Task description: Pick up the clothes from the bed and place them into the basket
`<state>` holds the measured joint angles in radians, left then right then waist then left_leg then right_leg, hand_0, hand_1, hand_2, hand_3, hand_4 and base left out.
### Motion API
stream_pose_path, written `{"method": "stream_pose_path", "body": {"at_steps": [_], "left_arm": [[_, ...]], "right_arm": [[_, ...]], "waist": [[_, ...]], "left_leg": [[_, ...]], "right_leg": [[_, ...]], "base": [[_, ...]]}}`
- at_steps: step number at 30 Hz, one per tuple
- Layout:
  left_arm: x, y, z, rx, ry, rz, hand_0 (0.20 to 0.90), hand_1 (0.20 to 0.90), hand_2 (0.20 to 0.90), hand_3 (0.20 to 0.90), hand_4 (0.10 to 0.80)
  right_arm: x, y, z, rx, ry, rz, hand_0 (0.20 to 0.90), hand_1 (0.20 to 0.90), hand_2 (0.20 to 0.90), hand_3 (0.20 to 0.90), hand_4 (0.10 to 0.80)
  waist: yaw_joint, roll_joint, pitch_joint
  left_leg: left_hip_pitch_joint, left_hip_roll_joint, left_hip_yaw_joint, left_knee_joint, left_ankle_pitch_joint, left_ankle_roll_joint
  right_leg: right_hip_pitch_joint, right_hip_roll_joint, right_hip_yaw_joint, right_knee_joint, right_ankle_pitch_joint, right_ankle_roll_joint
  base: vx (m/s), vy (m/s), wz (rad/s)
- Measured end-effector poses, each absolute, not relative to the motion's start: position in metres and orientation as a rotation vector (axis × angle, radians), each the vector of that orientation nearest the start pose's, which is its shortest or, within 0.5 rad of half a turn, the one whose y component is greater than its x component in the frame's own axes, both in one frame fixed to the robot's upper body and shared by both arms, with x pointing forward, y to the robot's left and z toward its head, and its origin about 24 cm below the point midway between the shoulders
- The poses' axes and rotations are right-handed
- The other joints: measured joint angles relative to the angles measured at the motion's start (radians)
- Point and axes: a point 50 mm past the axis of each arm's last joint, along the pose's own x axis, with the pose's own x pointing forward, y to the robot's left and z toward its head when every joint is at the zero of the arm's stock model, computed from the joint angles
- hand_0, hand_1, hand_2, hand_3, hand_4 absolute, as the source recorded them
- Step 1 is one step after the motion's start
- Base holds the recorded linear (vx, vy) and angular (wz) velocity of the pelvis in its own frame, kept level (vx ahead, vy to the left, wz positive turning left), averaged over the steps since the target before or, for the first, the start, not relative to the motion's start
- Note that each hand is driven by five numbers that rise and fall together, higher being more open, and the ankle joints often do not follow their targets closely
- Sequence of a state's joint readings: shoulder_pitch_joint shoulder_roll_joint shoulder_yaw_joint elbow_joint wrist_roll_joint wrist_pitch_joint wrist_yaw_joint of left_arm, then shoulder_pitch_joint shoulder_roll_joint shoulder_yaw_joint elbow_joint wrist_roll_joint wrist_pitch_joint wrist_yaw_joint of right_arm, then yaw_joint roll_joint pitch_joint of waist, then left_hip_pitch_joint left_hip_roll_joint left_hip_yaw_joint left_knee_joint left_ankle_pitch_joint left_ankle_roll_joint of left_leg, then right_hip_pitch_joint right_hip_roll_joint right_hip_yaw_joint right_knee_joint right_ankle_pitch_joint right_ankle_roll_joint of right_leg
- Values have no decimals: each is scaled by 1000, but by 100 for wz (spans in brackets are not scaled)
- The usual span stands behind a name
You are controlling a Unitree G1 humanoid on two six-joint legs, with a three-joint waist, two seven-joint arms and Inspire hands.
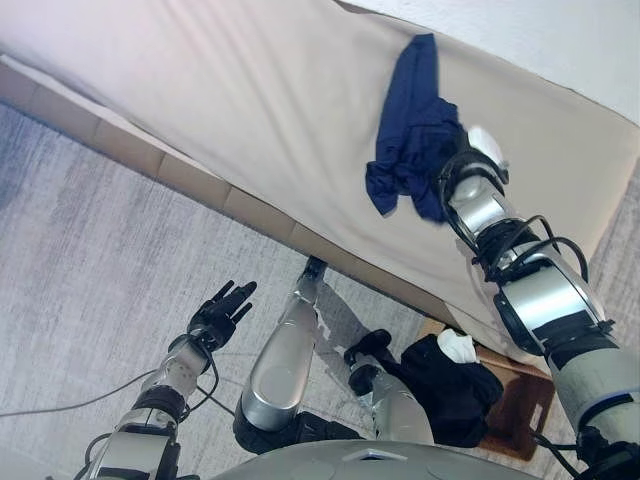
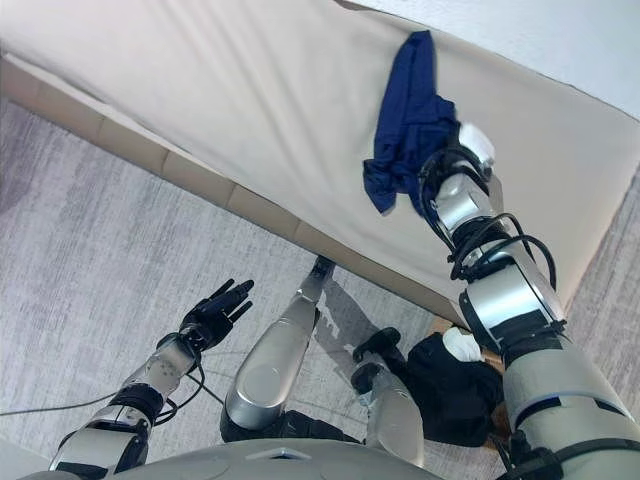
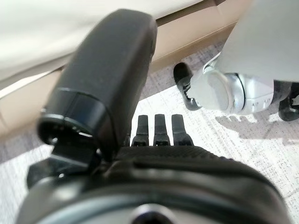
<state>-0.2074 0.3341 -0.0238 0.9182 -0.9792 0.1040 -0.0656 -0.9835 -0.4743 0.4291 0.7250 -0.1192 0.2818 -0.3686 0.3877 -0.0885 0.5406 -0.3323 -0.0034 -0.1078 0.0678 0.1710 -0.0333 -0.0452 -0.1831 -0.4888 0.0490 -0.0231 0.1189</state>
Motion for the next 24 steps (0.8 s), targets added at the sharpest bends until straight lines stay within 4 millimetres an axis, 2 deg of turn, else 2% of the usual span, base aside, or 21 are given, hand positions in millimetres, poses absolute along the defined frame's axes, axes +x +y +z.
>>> {"method": "stream_pose_path", "body": {"at_steps": [2, 4, 7, 10, 13, 14, 17, 18, 21, 24], "left_arm": [[225, 251, -88, -647, 670, 370, 900, 900, 900, 900, 800], [223, 253, -88, -647, 666, 382, 900, 900, 900, 900, 800], [218, 264, -88, -608, 668, 411, 900, 900, 900, 900, 800], [212, 272, -90, -580, 680, 436, 900, 900, 900, 900, 800], [188, 275, -103, -542, 749, 465, 900, 900, 900, 900, 800], [184, 275, -105, -544, 760, 470, 900, 900, 900, 900, 800], [150, 265, -126, -537, 874, 492, 900, 900, 900, 900, 800], [147, 263, -128, -542, 886, 494, 900, 900, 900, 900, 800], [134, 248, -139, -552, 954, 475, 900, 900, 900, 900, 800], [130, 237, -144, -553, 994, 444, 900, 900, 900, 900, 800]], "right_arm": [[393, -177, 197, -780, -252, -334, 300, 300, 300, 200, 100], [385, -183, 207, -732, -314, -374, 300, 300, 300, 200, 100], [367, -211, 227, -670, -413, -511, 300, 300, 300, 200, 100], [355, -242, 235, -691, -426, -622, 300, 300, 300, 200, 100], [334, -279, 223, -707, -377, -733, 300, 300, 300, 200, 100], [331, -282, 220, -711, -369, -741, 300, 300, 300, 200, 100], [316, -295, 191, -755, -291, -755, 300, 300, 300, 200, 100], [313, -297, 188, -760, -282, -756, 300, 300, 300, 200, 100], [298, -303, 179, -768, -276, -781, 300, 300, 300, 200, 100], [286, -310, 183, -791, -304, -803, 300, 300, 300, 200, 100]], "waist": [[-27, -20, -1], [-45, -34, -3], [-109, -61, -12], [-153, -72, -20], [-222, -88, -101], [-230, -89, -118], [-296, -86, -232], [-309, -83, -246], [-355, -49, -293], [-394, -7, -323]], "left_leg": [[78, 14, 41, -5, -15, 3], [122, 19, 72, -7, -37, 2], [190, 37, 128, -7, -65, -4], [223, 51, 160, -9, -70, -5], [240, 63, 198, -23, -74, -11], [244, 64, 203, -29, -74, -12], [302, 65, 252, -83, -64, -15], [312, 67, 260, -92, -63, -17], [381, 79, 293, -150, -51, -23], [400, 87, 319, -156, -50, -25]], "right_leg": [[58, 6, 42, -17, 19, 3], [90, 8, 71, -25, 19, 3], [126, 13, 127, -33, 19, 4], [139, 21, 166, -34, 20, 2], [139, 31, 203, -69, 35, -7], [139, 32, 208, -75, 38, -9], [162, 36, 256, -125, 55, -6], [164, 37, 262, -130, 55, -6], [189, 50, 290, -140, 55, -6], [188, 57, 316, -140, 55, -6]], "base": [[52, -55, -54], [99, -78, -47], [96, -101, -54], [38, -117, -42], [31, -132, -37], [-14, -123, -40], [-30, -123, -46], [0, -129, -36], [-9, -123, -33], [-7, -102, -30]]}}
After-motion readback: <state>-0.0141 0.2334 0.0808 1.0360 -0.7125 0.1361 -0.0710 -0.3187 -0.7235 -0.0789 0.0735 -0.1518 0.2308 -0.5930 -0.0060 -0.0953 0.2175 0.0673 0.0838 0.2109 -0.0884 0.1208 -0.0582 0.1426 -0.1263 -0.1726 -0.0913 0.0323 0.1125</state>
